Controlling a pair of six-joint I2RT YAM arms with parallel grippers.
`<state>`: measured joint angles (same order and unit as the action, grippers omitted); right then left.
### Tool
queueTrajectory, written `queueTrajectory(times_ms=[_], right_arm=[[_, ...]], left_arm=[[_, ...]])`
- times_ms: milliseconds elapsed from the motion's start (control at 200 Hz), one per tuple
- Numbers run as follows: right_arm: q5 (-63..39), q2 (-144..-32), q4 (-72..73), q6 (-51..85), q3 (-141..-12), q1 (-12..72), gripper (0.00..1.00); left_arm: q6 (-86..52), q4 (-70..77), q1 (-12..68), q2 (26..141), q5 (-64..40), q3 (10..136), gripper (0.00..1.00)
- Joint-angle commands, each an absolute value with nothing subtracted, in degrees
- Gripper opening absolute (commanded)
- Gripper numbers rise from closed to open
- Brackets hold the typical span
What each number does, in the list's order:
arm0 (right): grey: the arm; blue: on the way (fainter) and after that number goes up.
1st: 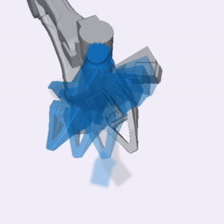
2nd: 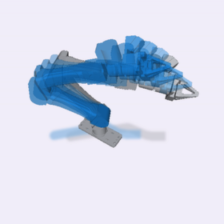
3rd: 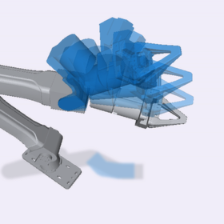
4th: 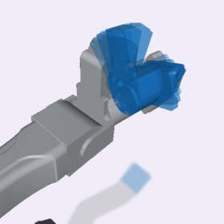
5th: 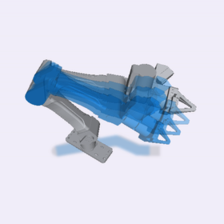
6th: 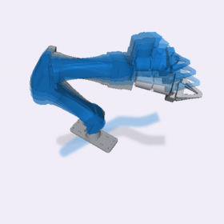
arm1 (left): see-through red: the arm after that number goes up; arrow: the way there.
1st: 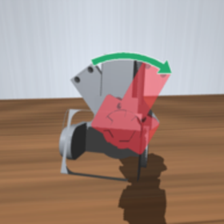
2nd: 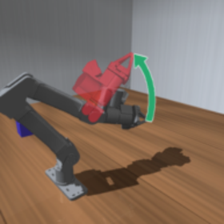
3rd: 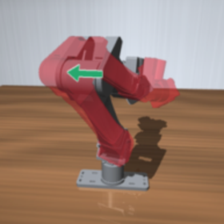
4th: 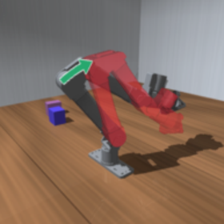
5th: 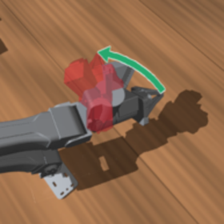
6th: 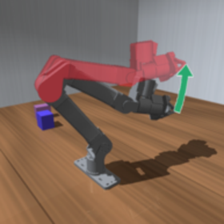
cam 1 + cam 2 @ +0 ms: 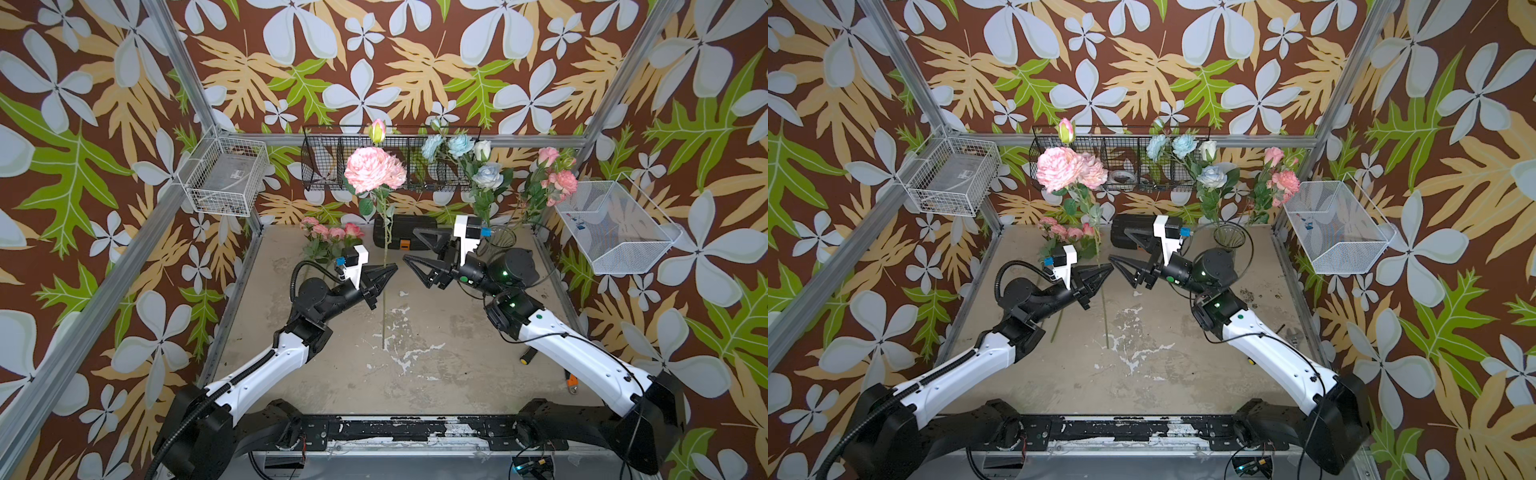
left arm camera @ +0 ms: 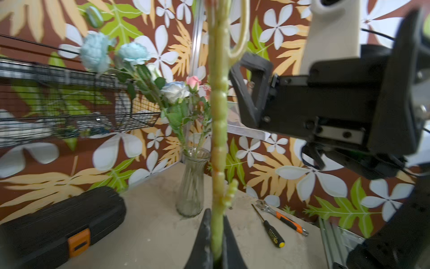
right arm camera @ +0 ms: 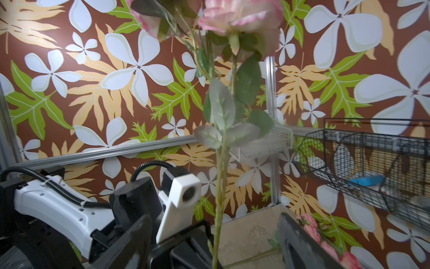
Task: Pick out pink flowers from the vase
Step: Place the flower at the center of the board.
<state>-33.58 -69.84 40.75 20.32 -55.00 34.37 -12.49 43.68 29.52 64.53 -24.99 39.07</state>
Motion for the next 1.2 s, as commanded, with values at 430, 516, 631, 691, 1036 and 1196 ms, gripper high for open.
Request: queueTrajectory(times_ms=[430,516,631,691,1036,1196], right_arm=[[-9.42,-54.71,54.25,16.82,-22.51,34.37,0.84],[-8.38,-52.00,54.82,16.29,-21.34,34.37,0.84],[-7.31,-48.25,55.54,15.94,-19.25,34.37,0.83],[-6.22,-46.75,55.96,15.71,-18.35,34.37,0.83],[-5.86,-43.79,56.03,14.46,-17.38,34.37,0.83],[-4.76,-42.82,56.16,13.48,-16.79,34.38,0.83]], left_arm=[[-1.71,-4.56,21.38,75.22,36.78,50.48,0.00],[-0.12,-3.62,19.89,77.39,38.61,49.02,0.00],[8.16,2.62,19.56,79.22,43.40,45.82,0.00],[11.83,4.70,18.64,81.13,44.98,45.84,0.00],[24.23,4.97,6.80,93.08,43.96,53.19,0.00],[29.97,8.16,3.78,98.99,44.46,55.72,0.00]])
